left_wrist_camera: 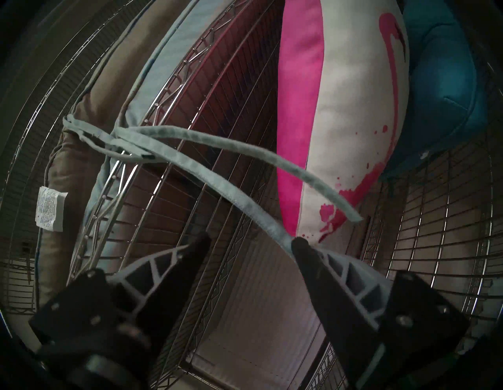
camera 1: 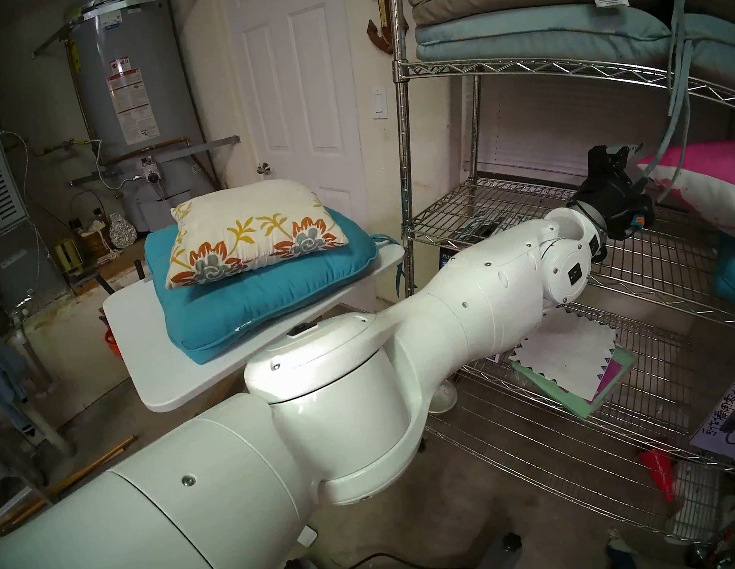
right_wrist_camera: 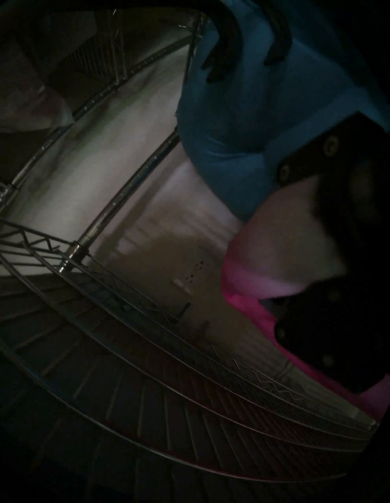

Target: Put cushion on the shelf

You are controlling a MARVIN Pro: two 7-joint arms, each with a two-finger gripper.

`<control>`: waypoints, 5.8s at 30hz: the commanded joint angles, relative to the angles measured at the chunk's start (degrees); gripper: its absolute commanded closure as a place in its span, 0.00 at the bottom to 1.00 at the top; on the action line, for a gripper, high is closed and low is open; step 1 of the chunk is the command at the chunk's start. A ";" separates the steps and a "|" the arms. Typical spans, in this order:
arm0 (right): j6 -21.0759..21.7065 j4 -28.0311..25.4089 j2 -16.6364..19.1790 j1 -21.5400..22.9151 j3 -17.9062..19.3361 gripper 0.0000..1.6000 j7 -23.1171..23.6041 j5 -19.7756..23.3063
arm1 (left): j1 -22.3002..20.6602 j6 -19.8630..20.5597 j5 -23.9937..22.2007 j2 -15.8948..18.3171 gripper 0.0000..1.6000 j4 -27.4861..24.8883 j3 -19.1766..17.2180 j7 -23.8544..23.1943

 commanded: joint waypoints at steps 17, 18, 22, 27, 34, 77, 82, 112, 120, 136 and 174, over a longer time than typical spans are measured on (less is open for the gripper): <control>-6.30 0.58 2.79 2.22 0.77 0.00 3.19 -0.60 | -1.43 0.09 -0.77 -0.05 0.24 -0.21 0.08 0.83; -6.30 0.58 2.79 2.22 0.77 0.00 3.19 -0.60 | -1.43 0.09 -0.77 -0.05 0.24 -0.21 0.08 0.83; -4.83 0.60 -2.56 2.11 -0.37 0.00 5.81 0.83 | -1.43 0.08 -0.97 -0.05 0.24 -0.18 0.15 0.89; -4.22 1.08 -6.45 1.42 -1.01 0.00 7.52 1.32 | -1.45 0.07 -1.13 -0.05 0.24 -0.17 0.21 0.94; -4.09 0.75 -9.38 0.36 -0.18 0.00 9.04 1.51 | -1.58 0.09 -1.38 -0.05 0.24 -0.14 0.40 1.09; -15.79 -5.87 -11.72 -7.05 5.54 1.00 15.90 -0.04 | -2.44 0.16 -3.16 -0.05 0.24 0.14 2.10 2.25; -17.57 -4.75 -10.81 -7.55 5.66 1.00 15.59 -0.81 | -2.50 0.15 -3.36 -0.05 0.24 0.18 2.30 2.35; -23.42 2.97 -3.79 -7.83 5.22 1.00 13.74 -7.41 | -2.49 0.10 -4.33 -0.05 0.24 0.26 2.73 2.42; -24.04 4.71 -2.46 -8.15 5.40 1.00 13.00 -9.04 | -2.44 0.08 -4.54 -0.05 0.24 0.27 2.76 2.38; -25.05 7.33 0.58 -8.24 6.26 1.00 12.19 -12.13 | -2.41 0.07 -4.88 -0.05 0.24 0.29 2.83 2.35; -28.84 12.32 5.17 -8.06 6.71 1.00 10.99 -18.52 | -2.52 0.07 -5.68 -0.05 0.24 0.32 3.17 2.37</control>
